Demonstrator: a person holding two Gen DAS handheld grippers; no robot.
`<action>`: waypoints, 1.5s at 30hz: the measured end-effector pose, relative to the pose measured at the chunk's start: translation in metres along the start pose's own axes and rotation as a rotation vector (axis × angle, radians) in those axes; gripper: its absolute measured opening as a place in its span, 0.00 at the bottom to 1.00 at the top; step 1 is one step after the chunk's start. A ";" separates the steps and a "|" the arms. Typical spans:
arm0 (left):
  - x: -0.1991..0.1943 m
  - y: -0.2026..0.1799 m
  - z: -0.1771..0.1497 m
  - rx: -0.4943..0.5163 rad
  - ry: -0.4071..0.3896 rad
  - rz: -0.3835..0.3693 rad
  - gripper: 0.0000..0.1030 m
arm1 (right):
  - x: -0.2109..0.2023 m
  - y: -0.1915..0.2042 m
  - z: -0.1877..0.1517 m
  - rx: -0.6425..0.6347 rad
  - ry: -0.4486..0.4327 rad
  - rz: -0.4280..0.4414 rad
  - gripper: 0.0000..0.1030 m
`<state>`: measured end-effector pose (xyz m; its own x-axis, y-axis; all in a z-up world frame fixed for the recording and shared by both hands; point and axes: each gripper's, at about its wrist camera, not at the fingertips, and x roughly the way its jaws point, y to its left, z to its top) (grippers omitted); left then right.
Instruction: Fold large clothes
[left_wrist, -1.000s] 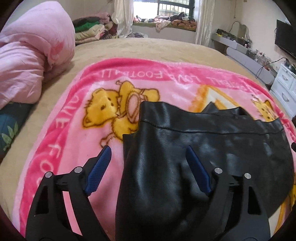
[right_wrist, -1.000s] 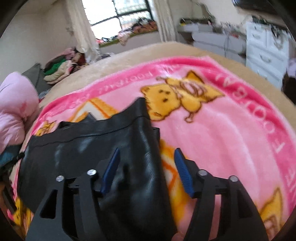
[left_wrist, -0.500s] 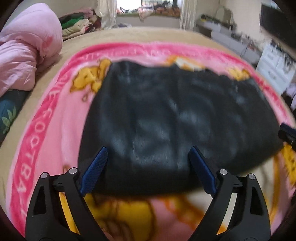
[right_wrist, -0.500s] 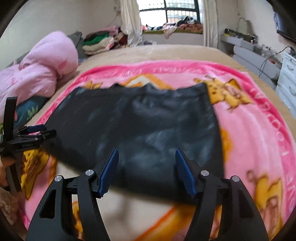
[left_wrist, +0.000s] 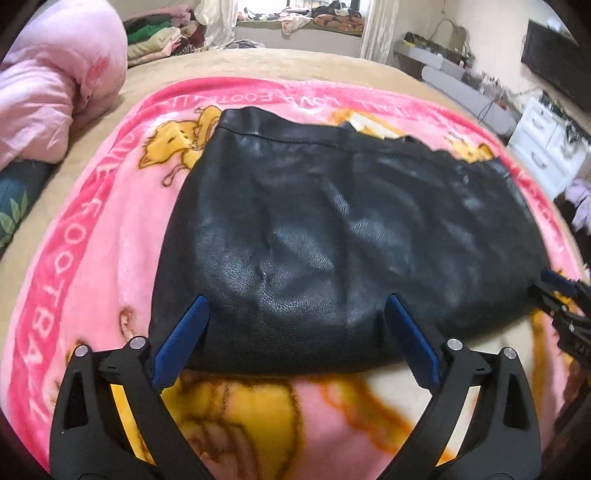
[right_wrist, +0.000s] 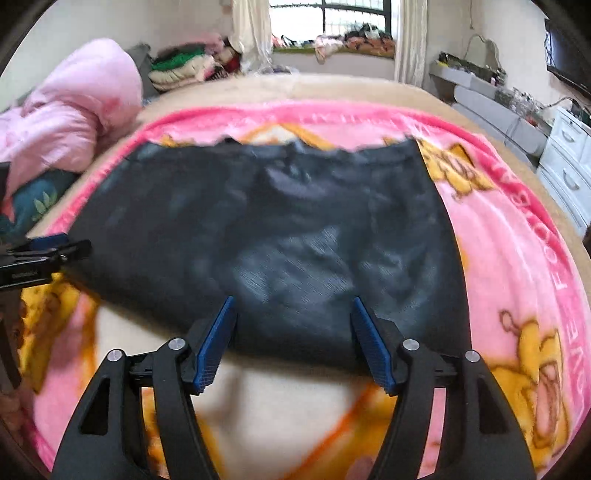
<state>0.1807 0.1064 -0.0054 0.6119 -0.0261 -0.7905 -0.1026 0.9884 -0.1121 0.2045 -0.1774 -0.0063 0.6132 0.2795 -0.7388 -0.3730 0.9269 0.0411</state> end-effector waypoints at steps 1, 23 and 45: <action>-0.003 0.001 0.001 -0.004 -0.005 0.002 0.91 | -0.003 0.003 0.002 -0.003 -0.015 0.010 0.66; 0.009 0.057 0.027 -0.091 0.012 0.063 0.91 | 0.034 0.097 0.018 -0.116 0.046 0.166 0.39; 0.048 0.087 0.035 -0.328 0.051 -0.244 0.50 | 0.070 0.054 0.103 0.088 0.036 0.210 0.32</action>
<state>0.2283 0.1967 -0.0322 0.6102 -0.2699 -0.7449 -0.2086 0.8523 -0.4797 0.2990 -0.0823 0.0140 0.5030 0.4611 -0.7311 -0.4269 0.8680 0.2537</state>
